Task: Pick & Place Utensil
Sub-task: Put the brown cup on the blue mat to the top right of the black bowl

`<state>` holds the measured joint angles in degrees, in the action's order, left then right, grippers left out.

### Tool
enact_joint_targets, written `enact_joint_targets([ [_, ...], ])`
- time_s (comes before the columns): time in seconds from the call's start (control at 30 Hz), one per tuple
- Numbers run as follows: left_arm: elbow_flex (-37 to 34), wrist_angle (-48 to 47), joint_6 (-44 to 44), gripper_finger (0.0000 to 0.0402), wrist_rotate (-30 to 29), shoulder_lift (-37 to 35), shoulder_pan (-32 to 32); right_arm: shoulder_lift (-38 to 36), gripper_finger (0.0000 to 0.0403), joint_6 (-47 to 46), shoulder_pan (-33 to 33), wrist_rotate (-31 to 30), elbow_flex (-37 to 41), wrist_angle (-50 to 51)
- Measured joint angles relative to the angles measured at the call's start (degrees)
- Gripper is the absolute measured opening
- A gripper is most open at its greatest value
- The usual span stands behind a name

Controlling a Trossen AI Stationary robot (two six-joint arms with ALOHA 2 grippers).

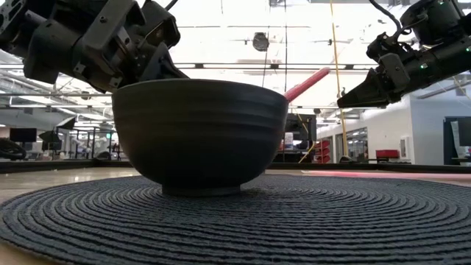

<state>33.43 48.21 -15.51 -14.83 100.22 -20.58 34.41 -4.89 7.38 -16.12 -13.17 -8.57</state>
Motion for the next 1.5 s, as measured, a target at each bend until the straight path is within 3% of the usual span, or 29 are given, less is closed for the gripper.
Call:
enact_joint_targets([
  [0.3,0.0,0.3,2.5,0.012,-0.2,-1.2,0.0,0.0,0.0144,0.3,0.0,1.4,0.0,-0.1],
  [0.5,0.0,-0.8,6.4,0.0117,-1.4,-5.3,-0.4,0.0,0.0144,3.2,0.0,7.3,0.0,-2.3],
  [0.7,0.0,-13.2,9.4,0.0094,-11.4,-12.9,-1.2,0.9,0.0144,6.9,-0.4,16.7,0.0,-8.1],
  [0.93,0.0,-26.3,10.4,0.0082,-16.7,-19.3,-0.7,5.1,0.0144,12.1,-3.9,17.9,-1.6,-12.6],
  [1.17,-0.1,-39.8,9.1,0.0081,-15.5,-24.9,2.4,13.6,0.0144,15.4,-8.1,17.9,-11.0,-7.9],
  [1.5,-8.7,-39.6,13.5,0.0077,-9.7,-37.7,8.5,30.7,0.0144,23.8,-7.3,18.0,-31.4,6.0],
])
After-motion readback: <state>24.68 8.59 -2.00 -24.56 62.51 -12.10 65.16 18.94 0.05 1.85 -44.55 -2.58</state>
